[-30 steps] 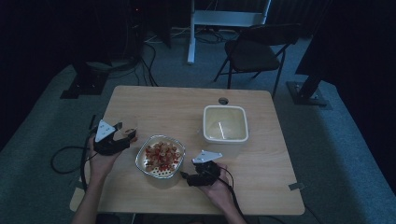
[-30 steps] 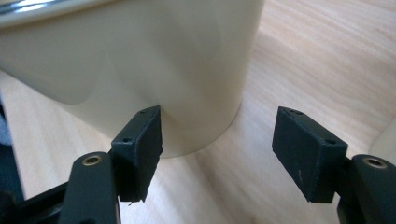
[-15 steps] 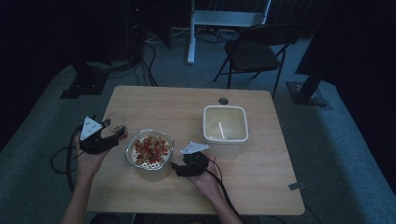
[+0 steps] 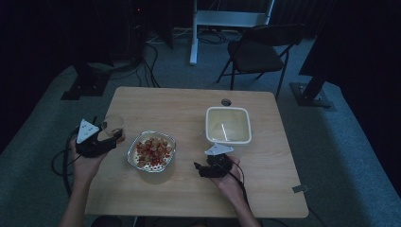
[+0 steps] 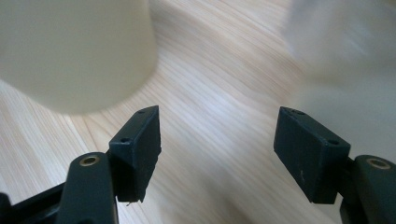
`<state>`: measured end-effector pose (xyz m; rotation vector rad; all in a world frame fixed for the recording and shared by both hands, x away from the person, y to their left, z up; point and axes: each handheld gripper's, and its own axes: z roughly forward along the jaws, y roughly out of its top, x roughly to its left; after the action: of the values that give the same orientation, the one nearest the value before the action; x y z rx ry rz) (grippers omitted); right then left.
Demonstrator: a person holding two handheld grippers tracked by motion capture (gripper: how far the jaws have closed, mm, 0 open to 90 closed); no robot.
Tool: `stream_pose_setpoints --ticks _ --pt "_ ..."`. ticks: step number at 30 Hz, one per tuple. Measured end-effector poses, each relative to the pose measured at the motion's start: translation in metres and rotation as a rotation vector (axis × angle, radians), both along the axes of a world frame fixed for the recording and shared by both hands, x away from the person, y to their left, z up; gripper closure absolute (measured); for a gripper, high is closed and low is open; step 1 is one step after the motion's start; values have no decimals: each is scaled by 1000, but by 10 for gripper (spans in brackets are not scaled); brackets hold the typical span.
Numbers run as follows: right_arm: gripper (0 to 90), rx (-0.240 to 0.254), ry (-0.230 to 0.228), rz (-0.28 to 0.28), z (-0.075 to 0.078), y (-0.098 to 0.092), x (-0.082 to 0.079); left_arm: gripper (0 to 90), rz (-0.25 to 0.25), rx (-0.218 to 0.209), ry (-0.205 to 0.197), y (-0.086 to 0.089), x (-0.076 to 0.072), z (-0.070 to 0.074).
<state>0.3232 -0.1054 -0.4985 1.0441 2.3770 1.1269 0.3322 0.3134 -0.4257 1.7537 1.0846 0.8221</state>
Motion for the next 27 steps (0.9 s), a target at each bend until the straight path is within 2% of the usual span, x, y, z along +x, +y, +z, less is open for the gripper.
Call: stream_pose_setpoints --ticks 8,12,16,19,24,26,27 --pt "313 -17 7 -62 -6 -35 -6 342 -13 25 5 -4 -1 4" --pt "312 -11 23 -95 -10 -50 -7 341 -28 53 25 -9 -2 8" --pt "312 -6 27 -112 -13 -59 -10 342 -32 77 26 -14 -3 12" --pt "312 -3 37 -139 -19 -73 -15 342 -16 137 17 -22 -6 19" --pt "313 -5 55 -179 -27 -90 -19 342 -7 244 -1 -34 -10 24" --pt "313 3 61 -192 -28 -94 -19 342 -3 281 -20 -38 -12 25" --pt "313 7 64 -197 -29 -97 -19 342 3 324 -35 -41 -14 26"
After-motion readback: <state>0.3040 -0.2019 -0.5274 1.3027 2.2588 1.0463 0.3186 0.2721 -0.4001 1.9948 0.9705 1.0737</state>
